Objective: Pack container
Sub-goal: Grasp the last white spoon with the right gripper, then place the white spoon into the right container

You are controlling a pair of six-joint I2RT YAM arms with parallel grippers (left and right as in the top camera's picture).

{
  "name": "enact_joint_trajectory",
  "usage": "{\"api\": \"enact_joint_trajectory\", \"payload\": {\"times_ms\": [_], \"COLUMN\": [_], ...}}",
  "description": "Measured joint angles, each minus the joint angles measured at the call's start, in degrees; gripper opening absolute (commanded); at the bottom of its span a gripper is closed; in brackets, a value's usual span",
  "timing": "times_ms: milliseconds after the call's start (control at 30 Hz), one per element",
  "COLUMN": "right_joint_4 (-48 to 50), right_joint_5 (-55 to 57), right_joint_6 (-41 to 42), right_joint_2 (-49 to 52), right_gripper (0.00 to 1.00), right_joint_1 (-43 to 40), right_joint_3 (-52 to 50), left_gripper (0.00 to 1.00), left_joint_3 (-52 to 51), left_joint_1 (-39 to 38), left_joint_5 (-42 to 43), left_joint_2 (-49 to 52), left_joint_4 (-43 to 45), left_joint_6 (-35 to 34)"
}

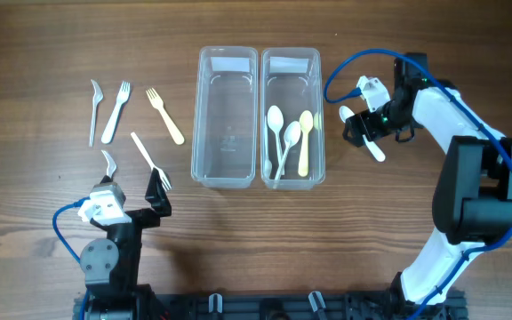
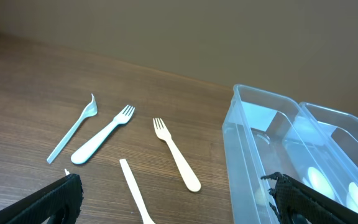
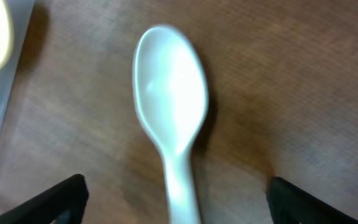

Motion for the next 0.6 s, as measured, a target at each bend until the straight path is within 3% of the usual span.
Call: {"api": "enact_joint_trajectory", "payload": {"times_ms": [33, 167, 233, 333, 467, 600], "right_joint_4": [0.7, 2.3, 2.4, 2.4, 2.3, 2.4], "right_joint_5": [0.6, 4.0, 5.0, 6.4, 7.0, 7.0], "right_joint_6": [-0.1, 0.9, 1.5, 2.8, 5.0, 9.2], "right_joint_2": [-0.1, -0.1, -0.1, -0.1, -0.1, -0.1], "right_gripper": [0.69, 0.61, 0.44, 0.37, 0.08, 0.04], "right_joint_1": [0.0, 0.1, 0.1, 0.1, 0.1, 0.1], "right_joint_3": [-0.3, -0.7, -0.7, -0.9, -0.9, -1.0], "left_gripper": [1.0, 1.0, 1.0, 1.0, 1.0, 1.0], "left_joint_3": [0.0, 0.0, 0.0, 0.0, 0.0, 0.0], "left_joint_1": [0.0, 0.0, 0.0, 0.0, 0.0, 0.0], "left_joint_5": [0.0, 0.0, 0.0, 0.0, 0.0, 0.0], "left_joint_2": [0.0, 0.0, 0.0, 0.0, 0.0, 0.0], "left_joint_4": [0.0, 0.0, 0.0, 0.0, 0.0, 0.0], "left_joint_6": [0.0, 0.0, 0.0, 0.0, 0.0, 0.0]}}
